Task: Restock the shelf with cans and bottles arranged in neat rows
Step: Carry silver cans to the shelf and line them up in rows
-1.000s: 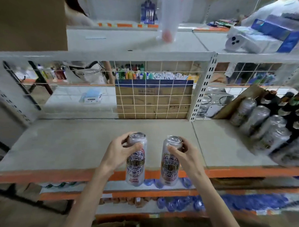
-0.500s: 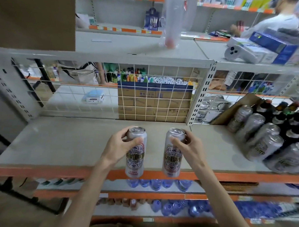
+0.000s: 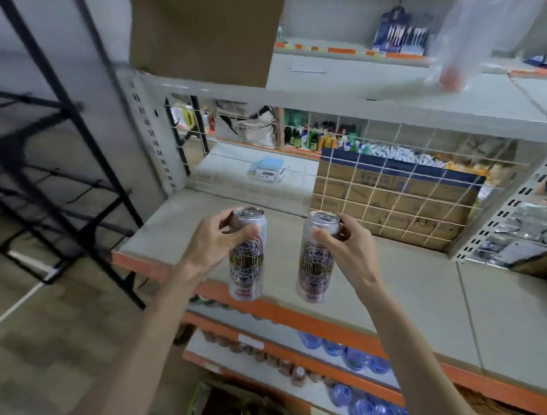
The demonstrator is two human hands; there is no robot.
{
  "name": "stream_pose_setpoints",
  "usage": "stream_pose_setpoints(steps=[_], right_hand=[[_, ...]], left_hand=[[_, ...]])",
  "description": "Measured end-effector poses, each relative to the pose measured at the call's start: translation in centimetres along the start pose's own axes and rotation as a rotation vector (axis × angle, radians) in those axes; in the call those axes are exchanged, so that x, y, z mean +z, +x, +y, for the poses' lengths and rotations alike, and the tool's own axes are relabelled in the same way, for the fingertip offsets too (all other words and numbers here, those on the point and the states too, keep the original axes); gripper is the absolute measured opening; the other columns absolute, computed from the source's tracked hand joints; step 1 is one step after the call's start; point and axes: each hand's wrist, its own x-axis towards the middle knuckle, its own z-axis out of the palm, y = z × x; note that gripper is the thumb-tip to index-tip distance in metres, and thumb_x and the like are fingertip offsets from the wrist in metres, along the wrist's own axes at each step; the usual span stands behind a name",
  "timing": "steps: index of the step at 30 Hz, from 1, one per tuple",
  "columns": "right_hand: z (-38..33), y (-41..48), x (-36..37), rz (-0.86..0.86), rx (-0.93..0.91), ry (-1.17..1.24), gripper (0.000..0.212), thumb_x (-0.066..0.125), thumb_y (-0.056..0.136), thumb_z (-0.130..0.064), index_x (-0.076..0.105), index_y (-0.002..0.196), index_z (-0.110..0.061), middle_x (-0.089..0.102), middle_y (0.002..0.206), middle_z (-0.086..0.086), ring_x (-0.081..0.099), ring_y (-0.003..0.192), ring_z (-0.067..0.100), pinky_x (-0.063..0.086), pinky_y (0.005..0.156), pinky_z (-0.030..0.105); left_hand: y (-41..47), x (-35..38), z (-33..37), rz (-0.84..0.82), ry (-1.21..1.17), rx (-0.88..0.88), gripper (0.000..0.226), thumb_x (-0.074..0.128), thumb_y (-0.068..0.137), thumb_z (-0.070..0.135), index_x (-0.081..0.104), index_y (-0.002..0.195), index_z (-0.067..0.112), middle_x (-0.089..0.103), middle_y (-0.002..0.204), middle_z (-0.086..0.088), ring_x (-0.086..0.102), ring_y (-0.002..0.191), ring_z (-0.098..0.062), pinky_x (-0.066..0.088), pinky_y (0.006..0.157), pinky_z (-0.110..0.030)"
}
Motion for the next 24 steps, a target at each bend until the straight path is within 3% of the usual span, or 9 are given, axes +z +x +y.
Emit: stream_pose_setpoints(steps=[6, 8, 11, 16, 19, 24], right_hand=[[-3.8, 0.1, 8.9, -0.032, -0.035, -0.067, 0.02, 0.078, 0.082, -0.018, 0.067, 0.099, -0.018, 0.067, 0.079, -0.011, 0.057, 0.059, -0.011, 0.045, 0.053, 0.01], [-5.1, -1.1, 12.3, -0.028, -0.038, -0.071, 0.017, 0.077, 0.082, -0.016, 0.067, 0.097, -0.018, 0.065, 0.074, -0.01, 0.055, 0.055, -0.007, 0.043, 0.051, 0.01], [-7.0, -3.5, 17.7, 0.003, -0.031, -0.059, 0.017, 0.077, 0.082, -0.016, 0.068, 0.095, -0.021, 0.066, 0.073, -0.008, 0.055, 0.059, 0.001, 0.048, 0.058, 0.023], [-11.7, -8.0, 24.9, 0.04, -0.05, -0.089, 0.015, 0.076, 0.083, -0.019, 0.069, 0.096, -0.018, 0.064, 0.071, -0.006, 0.052, 0.055, -0.004, 0.046, 0.059, 0.031], [-14.5, -11.2, 27.5, 0.062, -0.07, -0.086, 0.013, 0.075, 0.084, -0.027, 0.069, 0.095, -0.024, 0.068, 0.075, -0.004, 0.057, 0.06, 0.0, 0.05, 0.061, 0.037], [-17.8, -16.9, 30.2, 0.078, -0.095, -0.123, 0.034, 0.071, 0.073, -0.051, 0.07, 0.098, -0.029, 0.072, 0.085, 0.0, 0.068, 0.079, 0.021, 0.056, 0.068, 0.051]], left_hand=[[-1.4, -10.3, -2.0, 0.083, 0.017, 0.011, 0.066, 0.08, 0.064, 0.061, 0.071, 0.118, 0.025, 0.076, 0.106, 0.011, 0.069, 0.099, -0.001, 0.056, 0.089, -0.029], [-2.1, -13.8, -3.0, 0.078, -0.003, 0.02, 0.056, 0.081, 0.073, 0.05, 0.07, 0.12, 0.022, 0.075, 0.109, 0.006, 0.069, 0.1, -0.001, 0.057, 0.088, -0.027], [-3.3, -19.4, -4.1, 0.029, -0.008, 0.054, 0.036, 0.079, 0.083, 0.028, 0.071, 0.118, 0.022, 0.075, 0.109, 0.006, 0.069, 0.099, -0.003, 0.055, 0.082, -0.02], [-6.8, -27.5, -4.6, -0.025, 0.005, 0.089, 0.043, 0.078, 0.083, 0.033, 0.068, 0.123, 0.019, 0.075, 0.111, 0.006, 0.07, 0.102, -0.007, 0.057, 0.086, -0.025], [-9.6, -31.0, -4.6, -0.05, -0.02, 0.105, 0.044, 0.078, 0.083, 0.033, 0.068, 0.123, 0.02, 0.075, 0.111, 0.007, 0.069, 0.104, -0.006, 0.056, 0.089, -0.025], [-15.0, -34.7, -4.7, -0.04, -0.042, 0.121, 0.042, 0.079, 0.084, 0.027, 0.068, 0.122, 0.016, 0.076, 0.108, 0.005, 0.071, 0.099, -0.006, 0.057, 0.082, -0.023]])
